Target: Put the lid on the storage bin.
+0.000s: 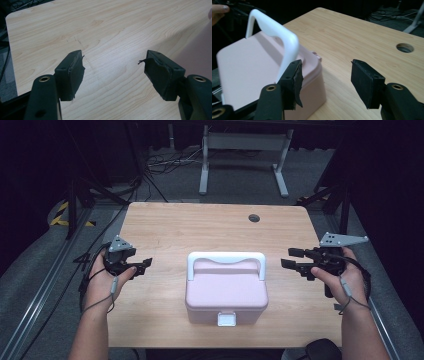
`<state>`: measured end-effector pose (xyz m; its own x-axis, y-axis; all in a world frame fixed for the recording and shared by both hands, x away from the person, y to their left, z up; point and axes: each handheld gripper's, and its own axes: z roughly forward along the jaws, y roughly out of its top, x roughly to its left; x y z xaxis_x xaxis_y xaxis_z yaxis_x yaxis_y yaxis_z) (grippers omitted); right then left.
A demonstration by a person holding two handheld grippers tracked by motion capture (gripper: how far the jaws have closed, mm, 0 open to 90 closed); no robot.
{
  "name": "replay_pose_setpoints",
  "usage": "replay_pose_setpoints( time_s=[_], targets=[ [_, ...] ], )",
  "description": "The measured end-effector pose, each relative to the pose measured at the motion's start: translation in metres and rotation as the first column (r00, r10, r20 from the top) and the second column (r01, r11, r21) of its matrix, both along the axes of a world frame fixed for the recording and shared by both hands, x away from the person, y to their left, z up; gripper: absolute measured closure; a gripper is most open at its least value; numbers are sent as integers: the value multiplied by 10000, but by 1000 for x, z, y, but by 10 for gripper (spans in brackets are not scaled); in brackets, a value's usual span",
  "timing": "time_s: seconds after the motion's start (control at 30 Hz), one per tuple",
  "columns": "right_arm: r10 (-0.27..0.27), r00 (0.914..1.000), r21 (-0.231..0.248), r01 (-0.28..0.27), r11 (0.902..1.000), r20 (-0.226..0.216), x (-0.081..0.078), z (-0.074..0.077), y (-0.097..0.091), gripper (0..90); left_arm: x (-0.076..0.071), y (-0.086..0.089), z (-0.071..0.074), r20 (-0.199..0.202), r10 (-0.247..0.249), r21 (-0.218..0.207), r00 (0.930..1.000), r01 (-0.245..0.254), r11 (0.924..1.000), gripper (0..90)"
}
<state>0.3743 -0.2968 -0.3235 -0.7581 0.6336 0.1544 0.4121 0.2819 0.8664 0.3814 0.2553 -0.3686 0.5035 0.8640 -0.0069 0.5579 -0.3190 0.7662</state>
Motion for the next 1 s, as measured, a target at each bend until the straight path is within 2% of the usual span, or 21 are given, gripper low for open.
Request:
replay_pose_setpoints(
  time_s=[0.1,0.2,0.37,0.53,0.77,0.9,1.0],
  targets=[
    [-343,9994,-197,344,9992,56,2,-4,-7,413,3,-1,0,0,-33,48,10000,33,10000,320],
    [-488,9988,-193,487,9986,-38,4,-6,-13,409,4,-2,-1,-36,-76,15,10000,76,10000,319],
    [-1027,9946,-287,1022,9944,-156,10,-16,-28,395,9,-4,-3,-81,-129,32,9999,130,9999,319],
    [-1234,9917,-362,1222,9919,-358,15,-24,-37,381,11,-3,-4,-126,-117,106,9999,118,9999,318],
    [-1562,9846,-1117,1469,9828,-791,27,-44,-44,368,14,-2,-8,-236,-5,331,9997,13,9995,314],
    [-1627,9808,-1436,1466,9787,-1072,34,-56,-44,351,16,0,-12,-370,45,289,9993,-35,9996,313],
    [-1744,9766,-1879,1492,9708,-1259,39,-66,-42,342,18,2,-15,-481,57,238,9988,-45,9997,313]
  ],
)
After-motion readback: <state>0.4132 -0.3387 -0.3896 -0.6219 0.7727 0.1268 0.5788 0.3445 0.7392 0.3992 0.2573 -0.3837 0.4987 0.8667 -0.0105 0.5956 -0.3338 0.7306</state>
